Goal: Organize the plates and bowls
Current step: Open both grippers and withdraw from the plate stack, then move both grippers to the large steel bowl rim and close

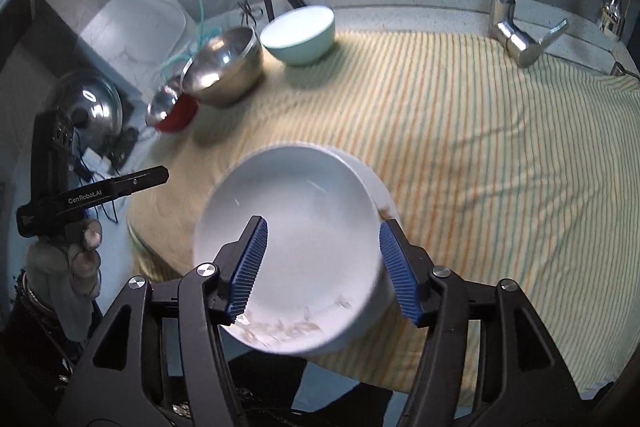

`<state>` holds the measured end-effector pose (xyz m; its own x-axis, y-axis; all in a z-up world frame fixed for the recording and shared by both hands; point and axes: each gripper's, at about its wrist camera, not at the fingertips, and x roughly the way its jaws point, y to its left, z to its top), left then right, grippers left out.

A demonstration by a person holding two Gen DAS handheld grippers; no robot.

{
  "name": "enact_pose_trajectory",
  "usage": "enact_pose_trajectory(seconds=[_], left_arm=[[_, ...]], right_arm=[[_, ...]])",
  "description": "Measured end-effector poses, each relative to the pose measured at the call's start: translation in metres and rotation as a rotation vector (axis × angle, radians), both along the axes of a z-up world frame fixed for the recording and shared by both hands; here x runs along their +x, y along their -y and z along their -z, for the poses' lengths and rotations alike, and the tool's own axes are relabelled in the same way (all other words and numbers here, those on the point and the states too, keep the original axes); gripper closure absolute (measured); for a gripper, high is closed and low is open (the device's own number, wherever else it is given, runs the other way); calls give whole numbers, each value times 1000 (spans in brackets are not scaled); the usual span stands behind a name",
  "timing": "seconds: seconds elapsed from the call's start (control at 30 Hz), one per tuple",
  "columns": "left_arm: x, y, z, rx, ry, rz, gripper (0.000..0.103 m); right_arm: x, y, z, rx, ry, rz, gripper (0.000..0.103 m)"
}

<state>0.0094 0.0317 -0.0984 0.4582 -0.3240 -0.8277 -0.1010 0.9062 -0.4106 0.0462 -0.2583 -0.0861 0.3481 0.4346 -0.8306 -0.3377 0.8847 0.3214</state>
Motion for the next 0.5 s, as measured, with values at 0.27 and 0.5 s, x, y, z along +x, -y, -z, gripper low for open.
enact_pose_trajectory(seconds=[0.27,0.5], left_arm=[[37,-68,-23,14,58,12,78],[80,-106,-28,31,70,57,78]], right_arm=[[17,-55,-15,71,25,47,40],[34,-108,-13,93,31,48,40]])
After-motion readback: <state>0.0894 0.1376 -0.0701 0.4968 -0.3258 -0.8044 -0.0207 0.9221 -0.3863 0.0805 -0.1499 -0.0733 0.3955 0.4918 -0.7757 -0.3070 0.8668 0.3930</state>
